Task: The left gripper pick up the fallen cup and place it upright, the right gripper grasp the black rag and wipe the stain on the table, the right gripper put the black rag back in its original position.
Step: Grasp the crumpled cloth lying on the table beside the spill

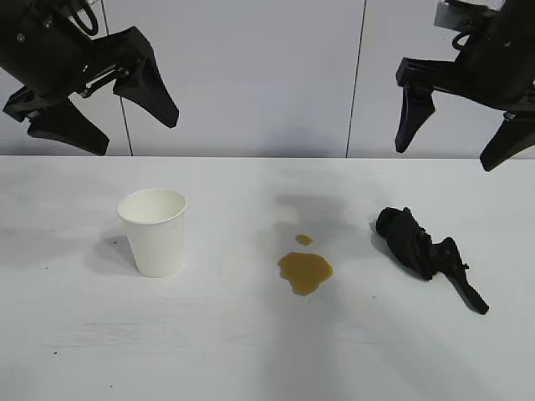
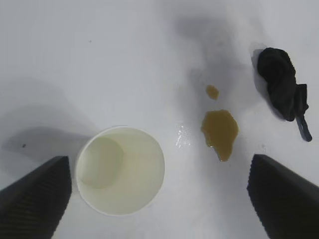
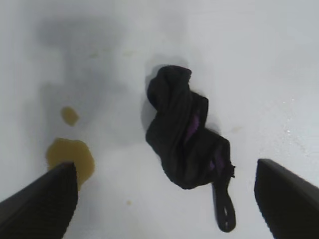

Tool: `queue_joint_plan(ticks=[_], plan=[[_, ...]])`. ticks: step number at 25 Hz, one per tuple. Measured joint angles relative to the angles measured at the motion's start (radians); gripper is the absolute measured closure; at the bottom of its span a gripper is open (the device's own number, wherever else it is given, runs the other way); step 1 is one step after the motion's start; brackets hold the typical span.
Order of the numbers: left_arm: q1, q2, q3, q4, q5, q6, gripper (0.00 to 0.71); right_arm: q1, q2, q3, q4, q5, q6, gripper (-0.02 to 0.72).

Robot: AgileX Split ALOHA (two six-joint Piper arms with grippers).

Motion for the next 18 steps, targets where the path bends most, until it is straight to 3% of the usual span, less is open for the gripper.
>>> queue_joint_plan(ticks=[3, 10, 18], plan=[[0.000, 0.000, 0.000, 0.000, 0.017, -0.007, 0.017, 0.000, 0.045, 0.000, -0.047, -0.014, -0.005, 0.042], [0.000, 0.000, 0.000, 0.000, 0.040, -0.008, 0.017, 0.000, 0.172, 0.000, -0.059, -0.085, -0.022, 0.055], [0.000, 0.000, 0.000, 0.000, 0.042, -0.008, 0.017, 0.001, 0.251, -0.001, -0.036, -0.144, -0.030, 0.258]])
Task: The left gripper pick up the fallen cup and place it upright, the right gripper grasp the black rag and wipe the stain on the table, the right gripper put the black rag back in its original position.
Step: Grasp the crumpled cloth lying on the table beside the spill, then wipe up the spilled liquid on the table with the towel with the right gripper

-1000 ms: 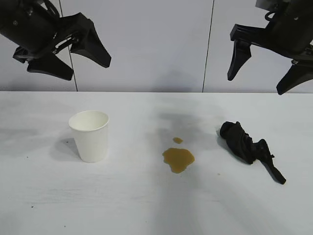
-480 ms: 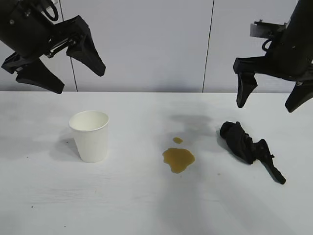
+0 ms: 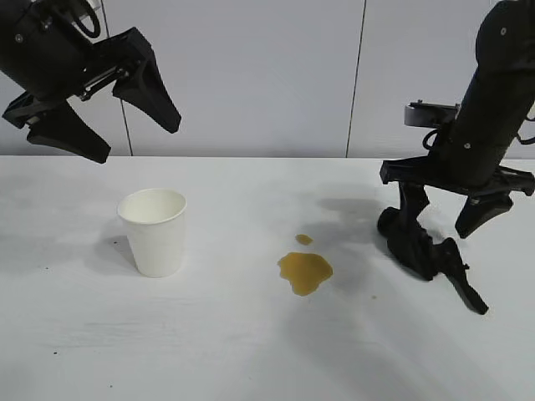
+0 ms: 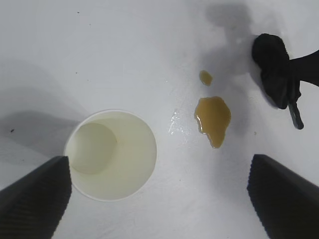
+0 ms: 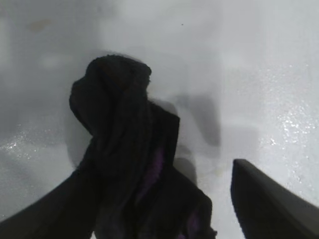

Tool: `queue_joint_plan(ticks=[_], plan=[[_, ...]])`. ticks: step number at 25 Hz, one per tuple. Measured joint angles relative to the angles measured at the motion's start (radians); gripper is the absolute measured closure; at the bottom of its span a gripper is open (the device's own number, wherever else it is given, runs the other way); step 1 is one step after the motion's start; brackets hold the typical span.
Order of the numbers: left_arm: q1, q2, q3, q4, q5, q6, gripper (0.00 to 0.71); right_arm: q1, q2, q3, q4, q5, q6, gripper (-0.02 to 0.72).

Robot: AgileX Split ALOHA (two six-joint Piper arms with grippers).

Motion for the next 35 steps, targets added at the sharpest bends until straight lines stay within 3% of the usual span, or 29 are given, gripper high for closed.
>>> queue_joint_plan(ticks=[3, 7, 11, 17, 23, 30, 35], plan=[[0.000, 0.000, 0.000, 0.000, -0.001, 0.000, 0.017, 0.002, 0.036, -0.002, 0.031, -0.016, -0.012, 0.300], [0.000, 0.000, -0.001, 0.000, -0.002, 0.000, 0.017, 0.021, 0.051, -0.011, 0.085, -0.016, -0.029, 0.565], [0.000, 0.000, -0.001, 0.000, -0.005, 0.000, 0.017, 0.054, 0.053, -0.030, 0.086, -0.006, -0.030, 0.568], [0.000, 0.000, -0.001, 0.000, -0.005, 0.000, 0.016, 0.154, 0.020, -0.109, 0.150, 0.067, -0.033, 0.568], [0.000, 0.000, -0.001, 0.003, -0.005, 0.000, 0.016, 0.260, -0.010, -0.183, 0.178, 0.092, -0.033, 0.568], [0.000, 0.000, -0.001, 0.006, -0.005, 0.000, 0.016, 0.361, 0.032, -0.183, 0.175, 0.112, -0.035, 0.568], [0.000, 0.000, -0.001, 0.023, -0.004, 0.000, 0.016, 0.371, 0.094, -0.183, 0.112, 0.109, 0.003, 0.568]])
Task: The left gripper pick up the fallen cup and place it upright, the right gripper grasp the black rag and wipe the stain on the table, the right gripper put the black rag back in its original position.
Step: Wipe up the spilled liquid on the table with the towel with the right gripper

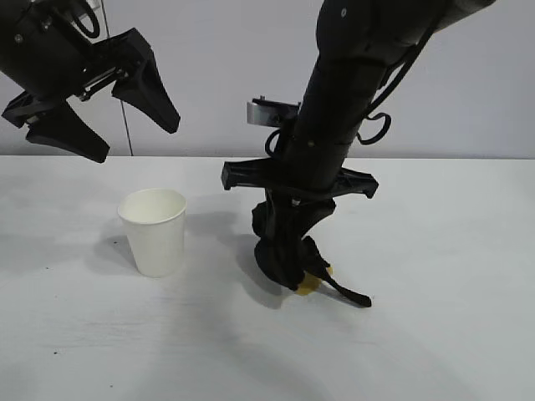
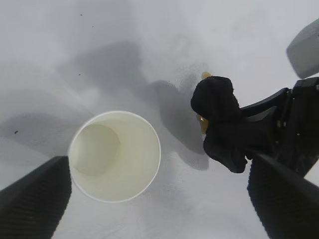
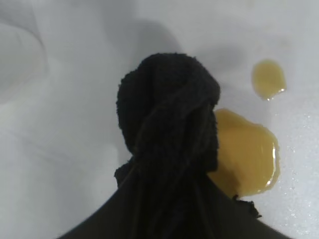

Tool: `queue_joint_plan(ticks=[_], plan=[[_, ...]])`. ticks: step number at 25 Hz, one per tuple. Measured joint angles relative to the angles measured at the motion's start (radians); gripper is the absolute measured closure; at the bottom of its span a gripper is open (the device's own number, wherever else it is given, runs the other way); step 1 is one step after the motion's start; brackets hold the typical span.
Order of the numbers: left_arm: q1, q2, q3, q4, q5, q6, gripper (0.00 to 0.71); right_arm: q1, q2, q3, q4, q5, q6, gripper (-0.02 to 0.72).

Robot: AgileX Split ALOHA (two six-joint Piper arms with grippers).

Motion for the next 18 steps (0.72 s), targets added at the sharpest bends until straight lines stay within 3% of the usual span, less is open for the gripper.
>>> queue_joint_plan(ticks=[9, 18], plan=[[0.000, 0.000, 0.000, 0.002, 0.004, 0.000, 0.016, -0.021, 0.028, 0.000, -0.192, -0.047, 0.134, 0.568], [0.000, 0.000, 0.000, 0.003, 0.005, 0.000, 0.016, -0.132, 0.028, 0.000, -0.235, -0.077, 0.148, 0.568]])
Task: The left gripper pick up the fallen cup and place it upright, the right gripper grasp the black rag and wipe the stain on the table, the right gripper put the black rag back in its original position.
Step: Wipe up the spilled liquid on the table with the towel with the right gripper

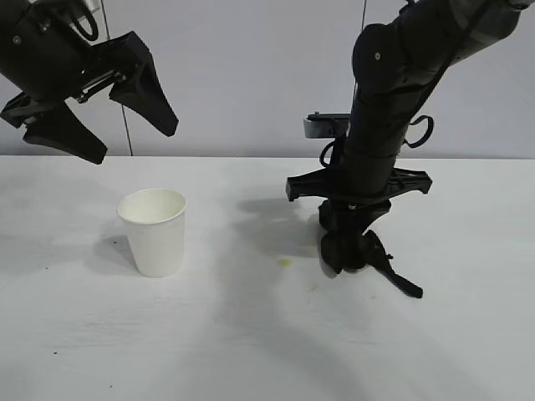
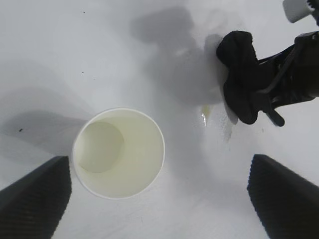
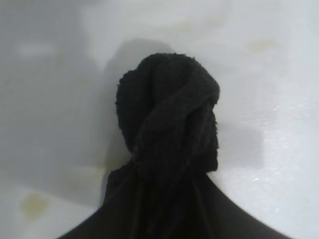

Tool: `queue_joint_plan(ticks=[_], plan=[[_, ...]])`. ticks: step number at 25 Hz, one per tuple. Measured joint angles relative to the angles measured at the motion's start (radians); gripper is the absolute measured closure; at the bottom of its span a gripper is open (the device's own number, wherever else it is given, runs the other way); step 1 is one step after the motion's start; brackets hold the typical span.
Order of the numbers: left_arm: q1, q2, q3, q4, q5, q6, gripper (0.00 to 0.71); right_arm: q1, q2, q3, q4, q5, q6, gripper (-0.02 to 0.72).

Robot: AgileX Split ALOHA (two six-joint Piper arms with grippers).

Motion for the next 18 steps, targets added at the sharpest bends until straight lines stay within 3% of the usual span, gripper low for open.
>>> queue_joint_plan(ticks=[5, 10, 14, 18], plan=[[0.000, 0.000, 0.000, 0.000, 0.002, 0.000, 0.016, 0.034, 0.000, 0.000, 0.072, 0.004, -0.031, 0.568], [0.000, 0.000, 0.000, 0.000, 0.002, 0.000, 0.016, 0.145, 0.001, 0.000, 0.153, 0.004, -0.054, 0.568], [0.000, 0.000, 0.000, 0.000, 0.008, 0.000, 0.016, 0.207, 0.011, 0.000, 0.168, 0.004, -0.047, 0.568], [0.000, 0.000, 0.000, 0.000, 0.016, 0.000, 0.016, 0.202, 0.020, 0.000, 0.157, -0.004, -0.025, 0.568]])
